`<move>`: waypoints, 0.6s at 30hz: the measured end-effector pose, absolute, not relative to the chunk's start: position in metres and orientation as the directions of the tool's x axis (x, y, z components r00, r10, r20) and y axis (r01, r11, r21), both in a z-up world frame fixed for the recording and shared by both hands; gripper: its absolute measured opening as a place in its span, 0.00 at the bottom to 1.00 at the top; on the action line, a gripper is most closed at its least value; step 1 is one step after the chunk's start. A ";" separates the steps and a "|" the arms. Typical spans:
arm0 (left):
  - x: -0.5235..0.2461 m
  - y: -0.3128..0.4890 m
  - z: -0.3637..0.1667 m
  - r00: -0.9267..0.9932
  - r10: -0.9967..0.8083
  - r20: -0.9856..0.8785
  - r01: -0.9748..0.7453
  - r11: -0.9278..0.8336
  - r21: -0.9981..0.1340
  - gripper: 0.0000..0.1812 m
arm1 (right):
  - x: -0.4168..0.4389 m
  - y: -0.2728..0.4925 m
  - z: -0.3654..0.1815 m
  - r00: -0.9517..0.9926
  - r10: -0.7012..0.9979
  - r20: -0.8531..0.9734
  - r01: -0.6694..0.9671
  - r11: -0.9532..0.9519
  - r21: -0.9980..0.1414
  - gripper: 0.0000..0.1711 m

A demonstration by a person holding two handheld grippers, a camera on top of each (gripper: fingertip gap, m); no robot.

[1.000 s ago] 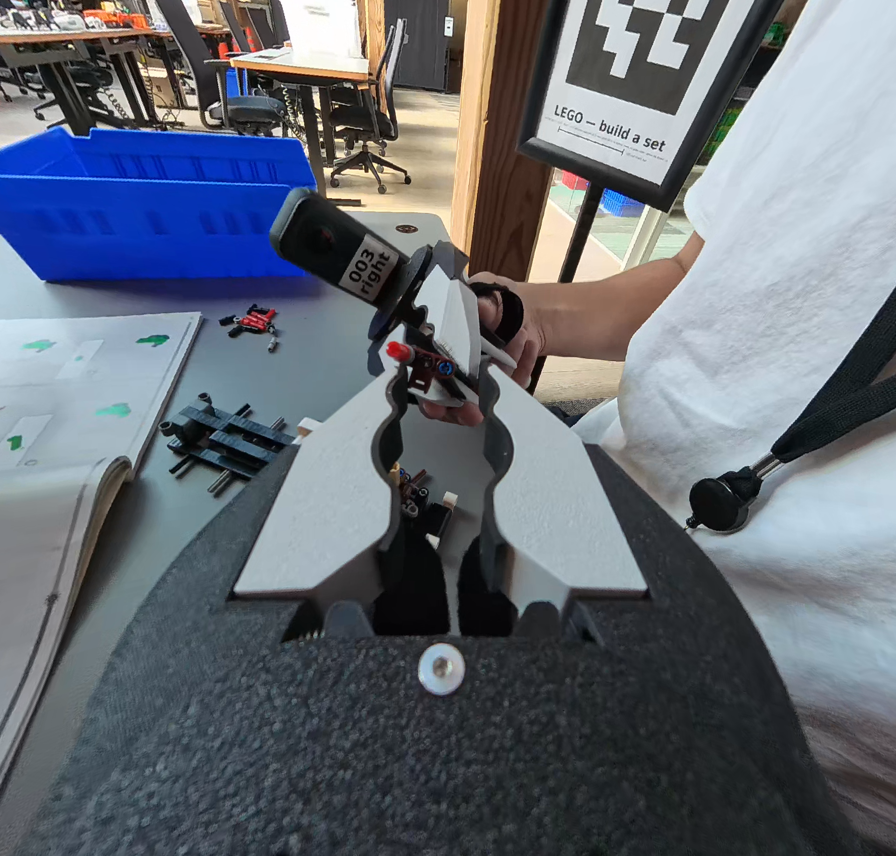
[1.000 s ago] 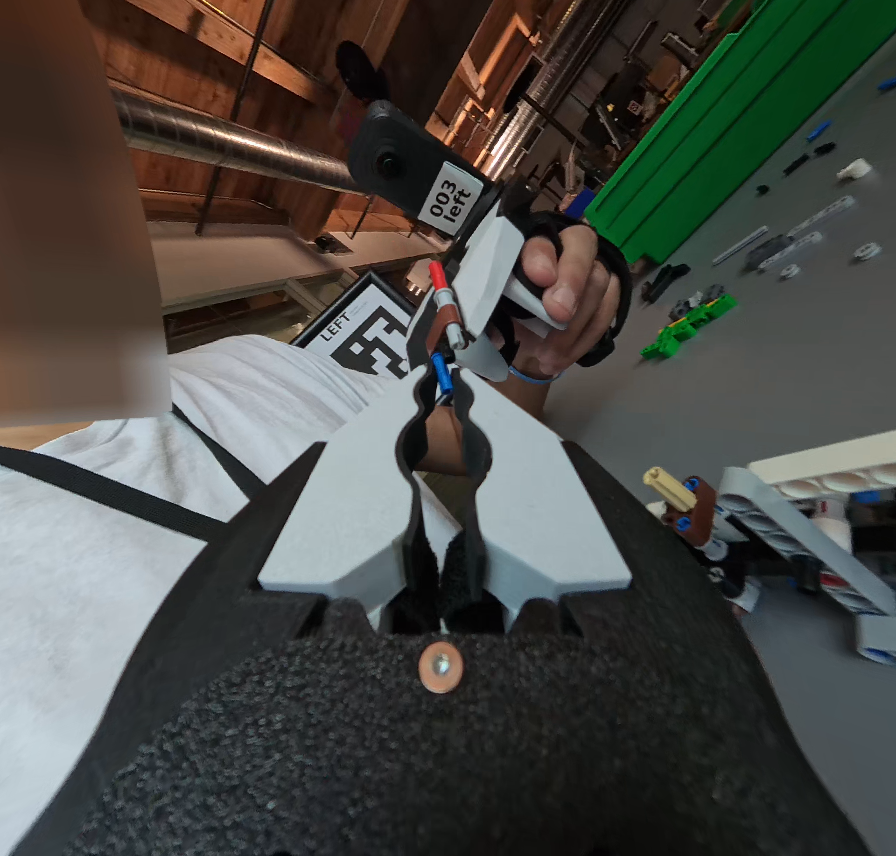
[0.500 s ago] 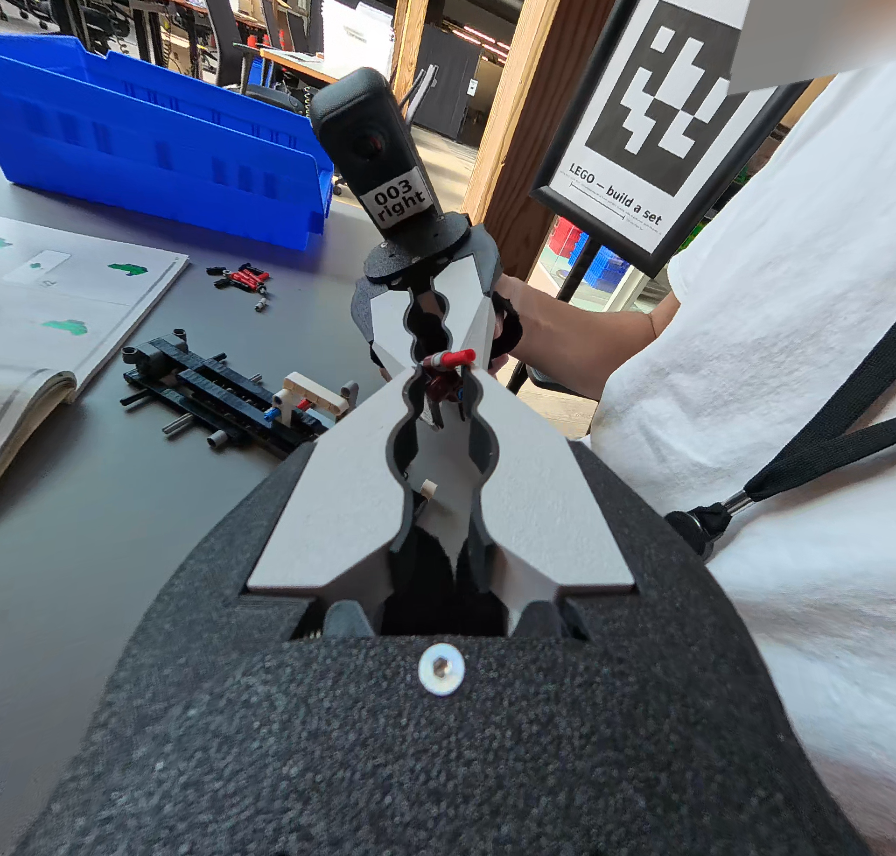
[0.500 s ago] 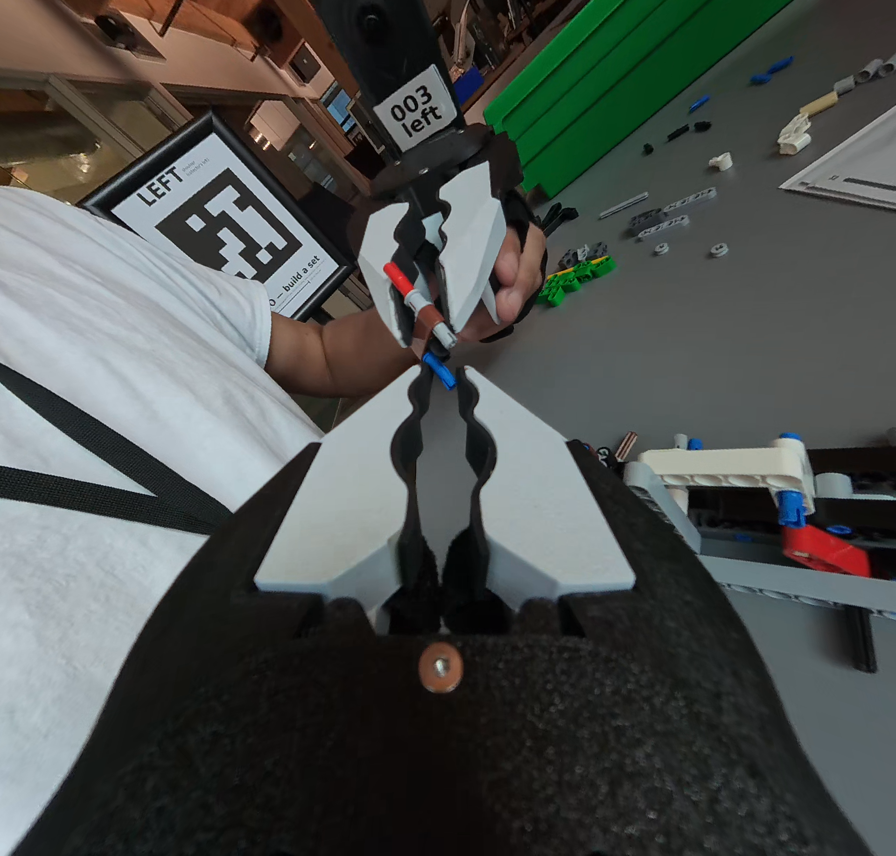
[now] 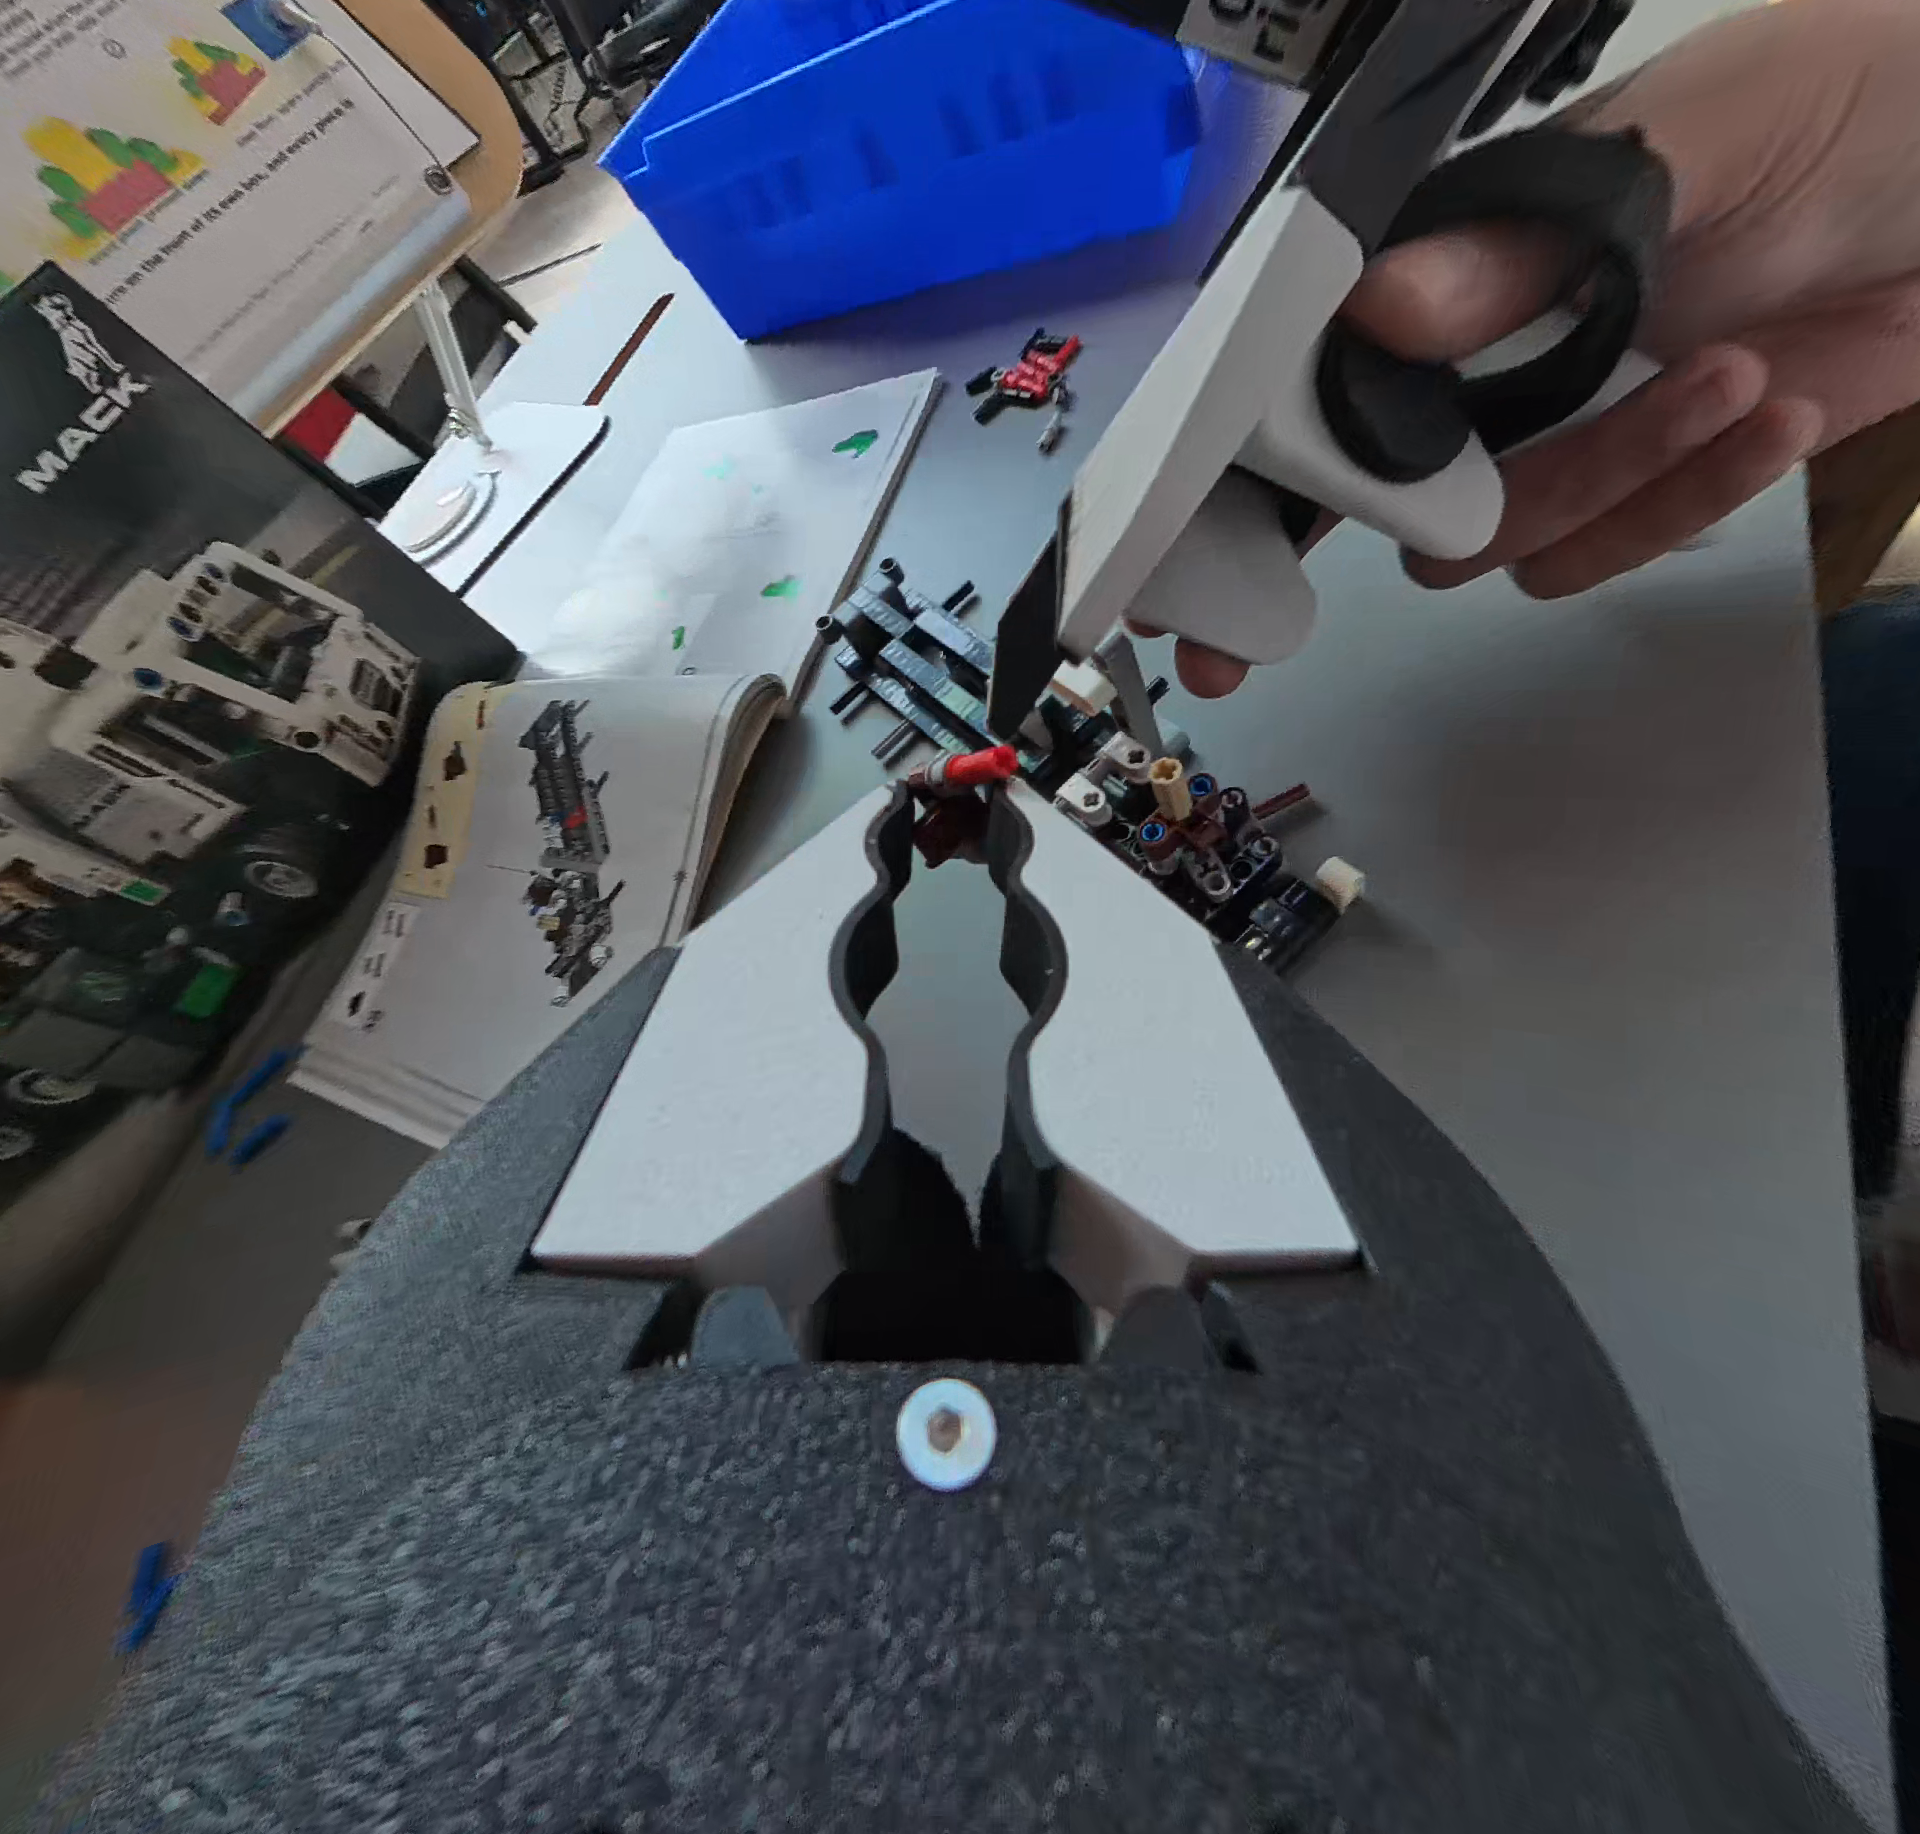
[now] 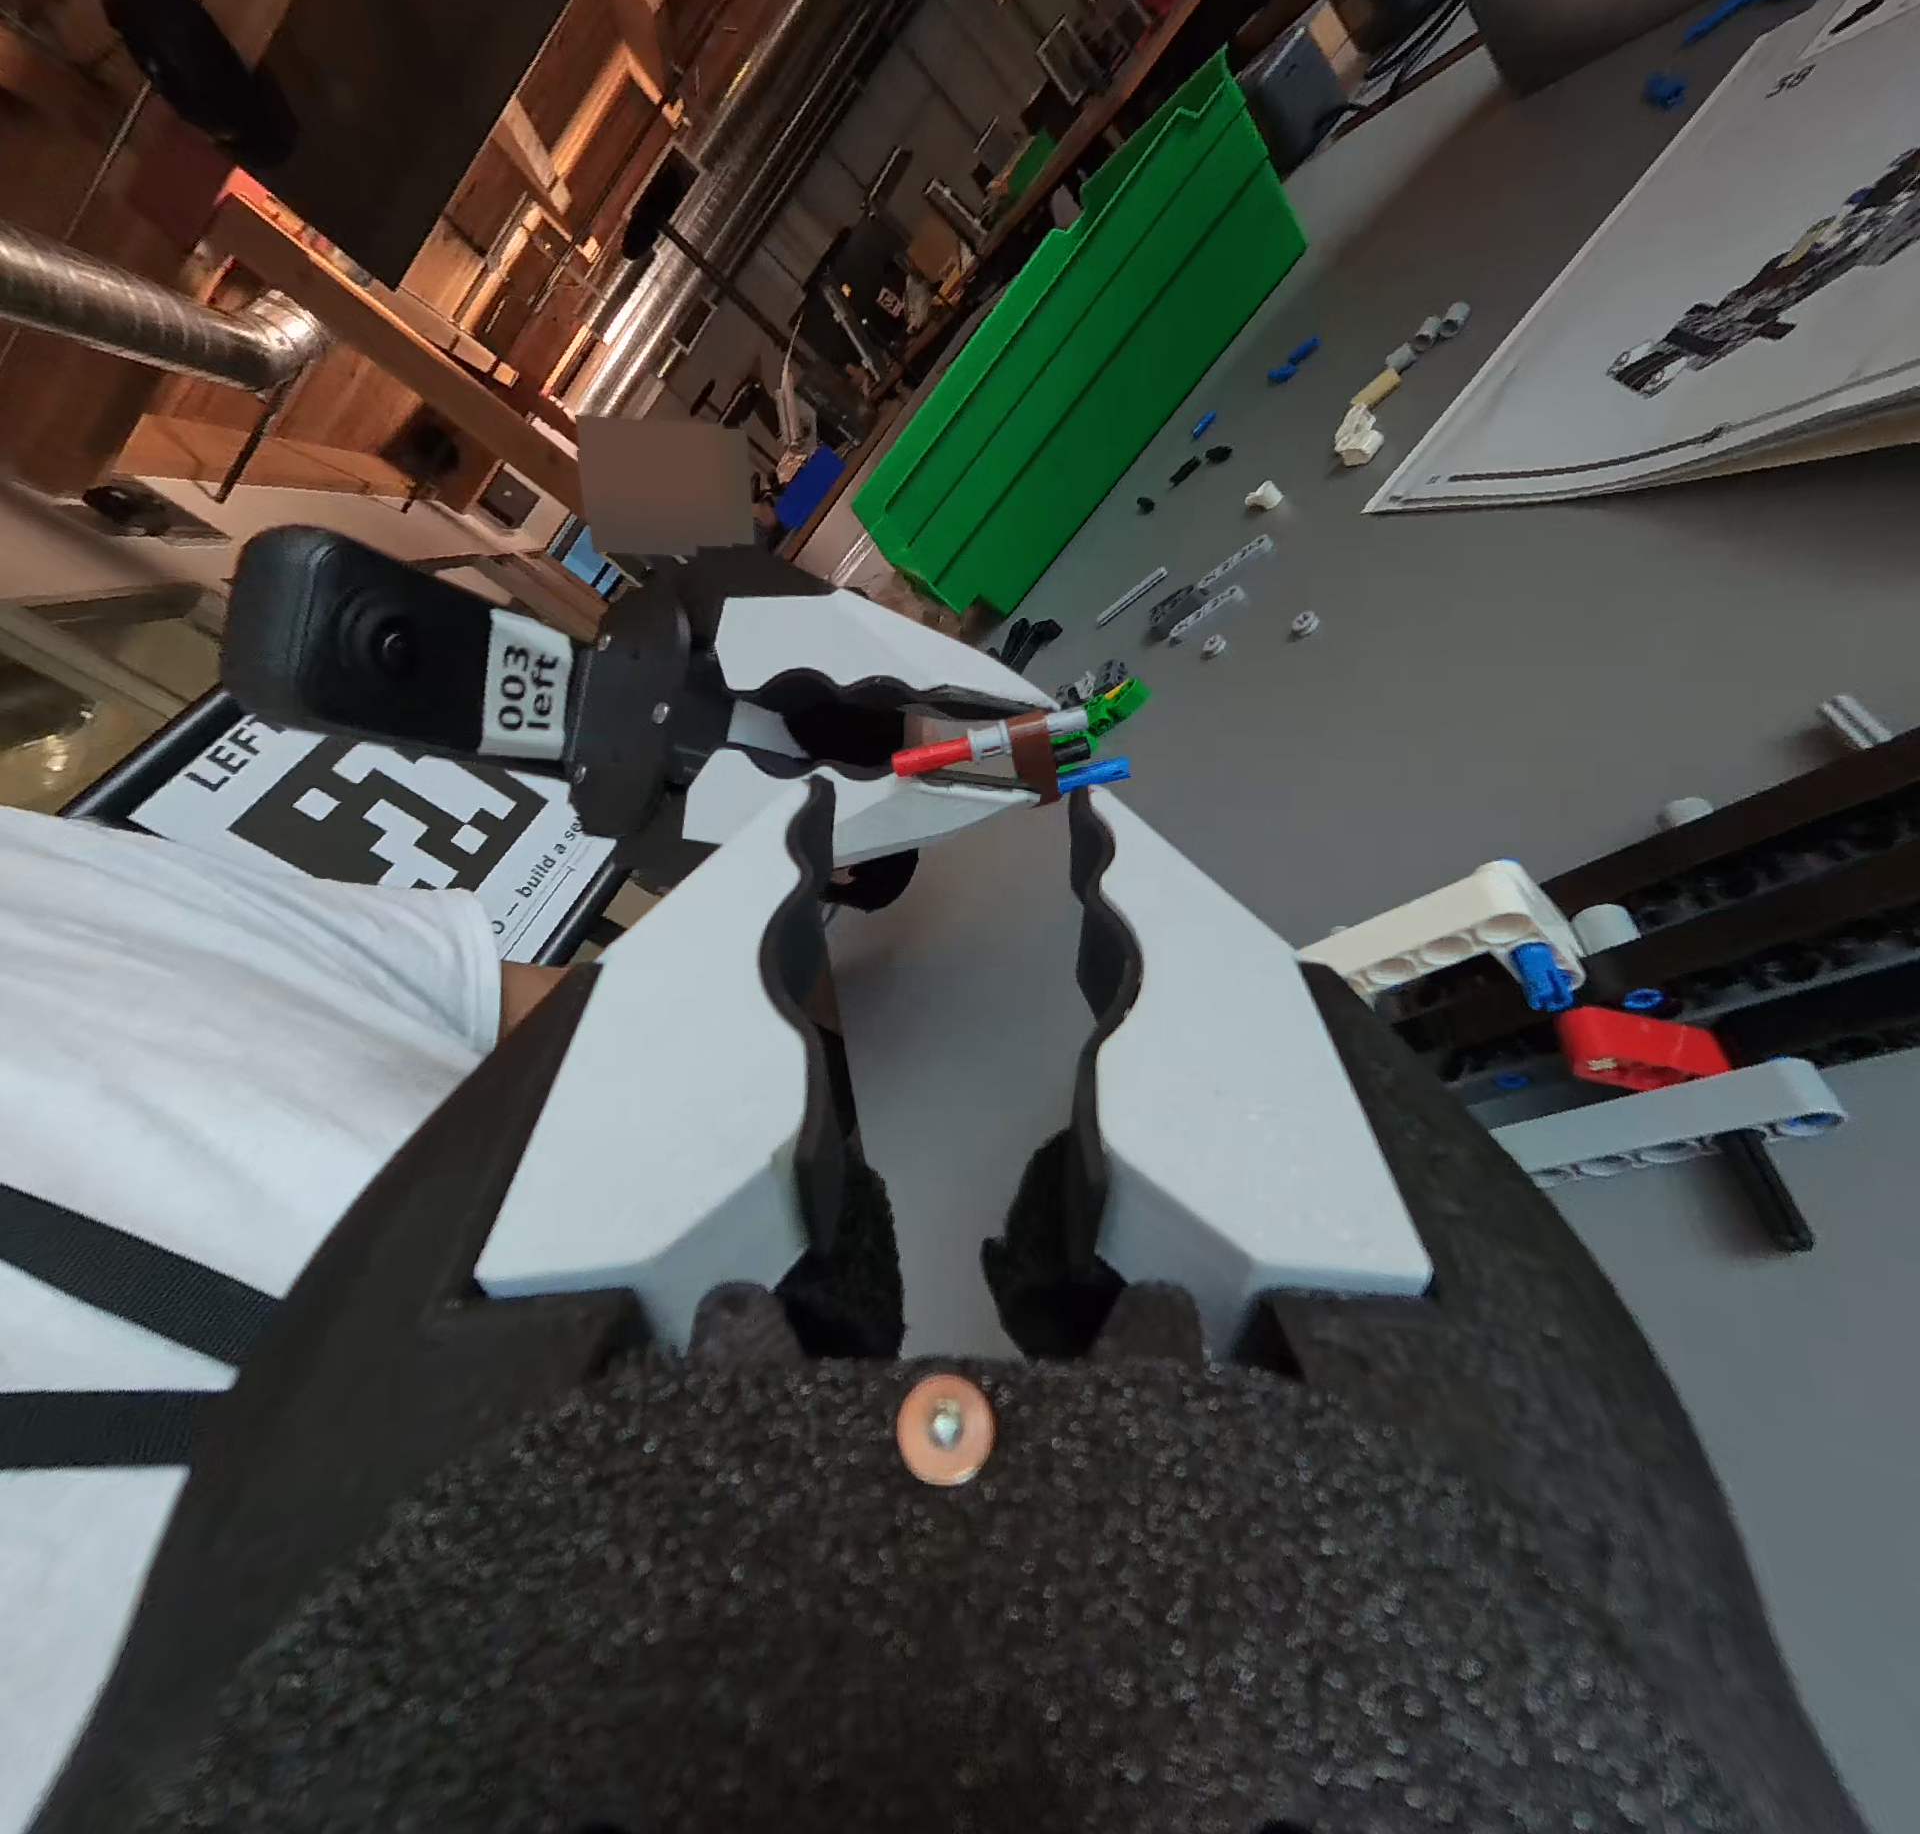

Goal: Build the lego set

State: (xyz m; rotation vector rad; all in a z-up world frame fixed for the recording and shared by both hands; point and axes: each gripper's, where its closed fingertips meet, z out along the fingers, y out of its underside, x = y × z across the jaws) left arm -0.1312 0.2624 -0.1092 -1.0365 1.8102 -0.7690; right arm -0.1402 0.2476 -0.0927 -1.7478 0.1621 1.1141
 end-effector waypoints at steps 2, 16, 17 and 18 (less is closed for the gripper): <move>-0.129 0.263 -0.111 -0.225 -0.857 -0.464 -0.349 0.516 -0.782 0.07 | -0.146 0.250 -0.094 0.620 0.350 -0.703 -0.538 -0.463 -0.704 0.26; -0.119 0.272 -0.112 -0.039 -0.725 -0.688 -0.466 0.622 -0.629 0.07 | -0.136 0.260 -0.101 0.855 0.175 -0.488 -0.405 -0.363 -0.839 0.06; -0.119 0.271 -0.112 -0.036 -0.731 -0.681 -0.461 0.617 -0.638 0.07 | -0.136 0.259 -0.101 0.862 0.177 -0.474 -0.392 -0.361 -0.846 0.05; -0.119 0.270 -0.113 -0.040 -0.739 -0.673 -0.461 0.611 -0.643 0.07 | -0.135 0.258 -0.102 0.866 0.178 -0.467 -0.383 -0.364 -0.849 0.05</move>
